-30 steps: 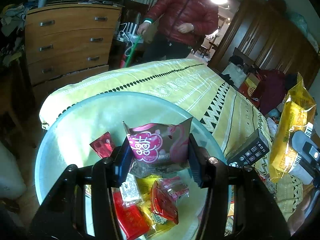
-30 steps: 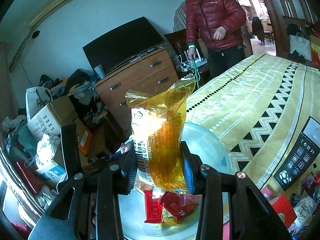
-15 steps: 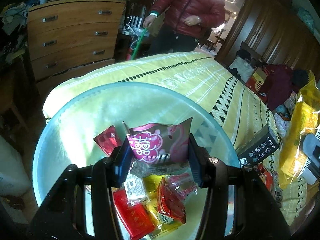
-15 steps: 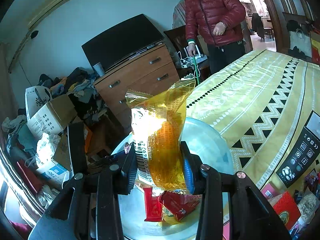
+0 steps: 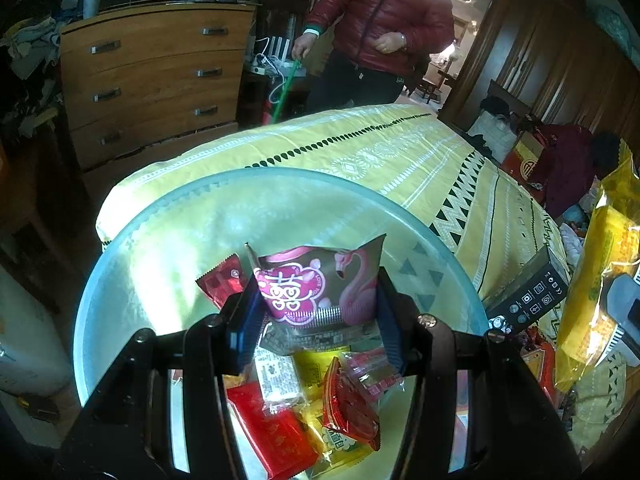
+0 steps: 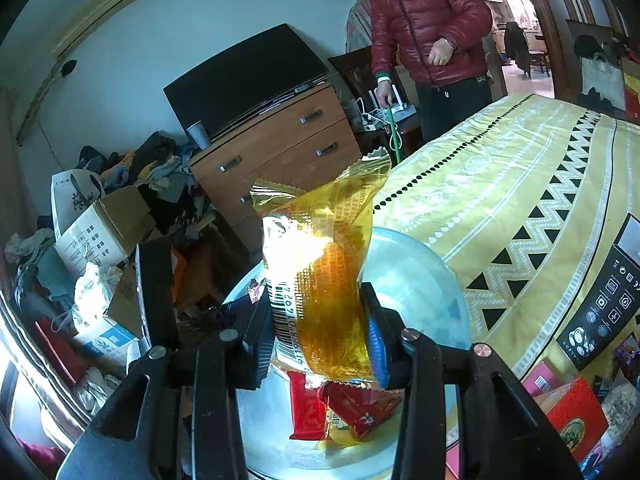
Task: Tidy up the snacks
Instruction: 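Open the left tool to drop the pink bag into the bowl while the right tool releases the golden bag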
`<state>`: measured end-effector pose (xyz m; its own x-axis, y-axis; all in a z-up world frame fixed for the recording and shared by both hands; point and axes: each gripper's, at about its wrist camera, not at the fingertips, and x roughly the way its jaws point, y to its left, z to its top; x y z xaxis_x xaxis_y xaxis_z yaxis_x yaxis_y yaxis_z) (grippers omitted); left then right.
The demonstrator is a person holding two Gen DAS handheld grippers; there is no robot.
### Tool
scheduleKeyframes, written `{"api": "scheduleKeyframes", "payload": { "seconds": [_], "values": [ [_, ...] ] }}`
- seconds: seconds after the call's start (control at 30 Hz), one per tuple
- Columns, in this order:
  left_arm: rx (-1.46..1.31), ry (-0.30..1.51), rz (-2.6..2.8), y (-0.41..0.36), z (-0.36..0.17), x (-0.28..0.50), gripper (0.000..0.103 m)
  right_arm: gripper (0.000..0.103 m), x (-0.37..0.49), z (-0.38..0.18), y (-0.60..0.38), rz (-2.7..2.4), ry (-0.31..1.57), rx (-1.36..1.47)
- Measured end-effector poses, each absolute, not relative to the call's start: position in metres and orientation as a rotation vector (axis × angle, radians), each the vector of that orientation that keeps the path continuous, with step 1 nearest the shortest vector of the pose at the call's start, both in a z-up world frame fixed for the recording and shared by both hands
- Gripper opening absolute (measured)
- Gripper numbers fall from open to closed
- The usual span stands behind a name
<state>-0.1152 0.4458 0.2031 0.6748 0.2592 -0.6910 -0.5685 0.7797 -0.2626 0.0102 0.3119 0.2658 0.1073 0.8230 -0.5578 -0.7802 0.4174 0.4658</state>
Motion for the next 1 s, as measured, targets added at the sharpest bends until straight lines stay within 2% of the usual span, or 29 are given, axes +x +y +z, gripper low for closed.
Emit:
{"api": "scheduleKeyframes", "payload": {
  "seconds": [1.0],
  "values": [
    [-0.475, 0.716, 0.521, 0.447, 0.192, -0.113, 0.052, 0.043, 0.015, 0.238, 0.324, 1.178, 0.943, 0.057]
  ]
}}
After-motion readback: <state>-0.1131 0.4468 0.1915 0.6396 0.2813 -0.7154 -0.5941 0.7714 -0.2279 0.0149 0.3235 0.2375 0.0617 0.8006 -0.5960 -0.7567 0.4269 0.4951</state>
